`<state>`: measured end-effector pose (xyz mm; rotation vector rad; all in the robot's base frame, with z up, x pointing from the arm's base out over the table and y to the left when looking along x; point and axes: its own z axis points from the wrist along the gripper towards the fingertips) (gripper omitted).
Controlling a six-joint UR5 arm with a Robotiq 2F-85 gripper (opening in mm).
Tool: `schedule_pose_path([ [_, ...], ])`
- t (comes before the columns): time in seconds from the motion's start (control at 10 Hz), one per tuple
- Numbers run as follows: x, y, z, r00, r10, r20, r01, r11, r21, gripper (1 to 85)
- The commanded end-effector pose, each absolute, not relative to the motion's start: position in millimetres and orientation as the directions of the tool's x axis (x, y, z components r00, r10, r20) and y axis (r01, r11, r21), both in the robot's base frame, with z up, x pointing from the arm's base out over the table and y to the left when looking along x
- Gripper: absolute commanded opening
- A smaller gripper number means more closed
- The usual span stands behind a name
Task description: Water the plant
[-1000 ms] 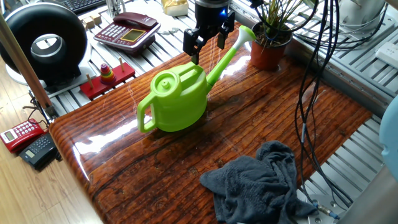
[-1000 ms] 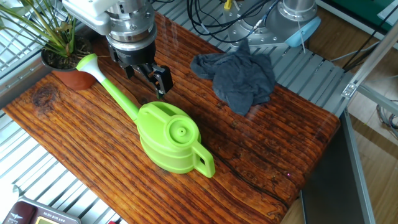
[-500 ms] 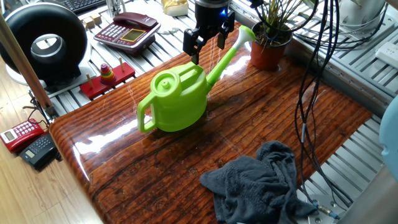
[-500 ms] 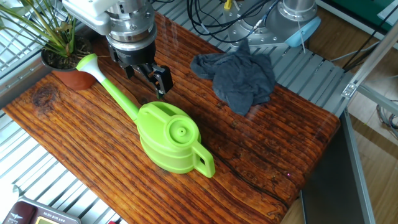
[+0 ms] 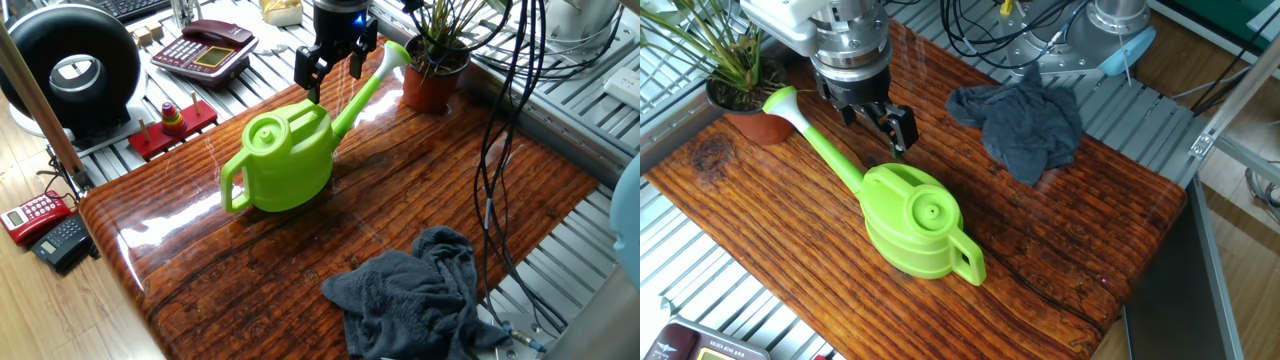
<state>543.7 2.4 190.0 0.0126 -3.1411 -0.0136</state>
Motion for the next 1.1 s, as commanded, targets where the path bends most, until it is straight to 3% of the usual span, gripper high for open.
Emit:
schedule_pose_path([
  [0.0, 555.9, 3.0, 189.8, -0.982, -0.186, -0.046, -0.185, 0.983, -0.011, 1.0],
  [0.4, 555.3, 6.3, 188.5, -0.985, -0.165, -0.040, -0.164, 0.986, -0.026, 1.0],
  [0.6, 547.4, -3.4, 189.3, -0.991, -0.134, -0.002, -0.134, 0.988, -0.080, 1.0],
  [1.0, 512.5, -3.3, 198.3, -0.901, -0.409, 0.143, -0.419, 0.906, -0.050, 1.0],
])
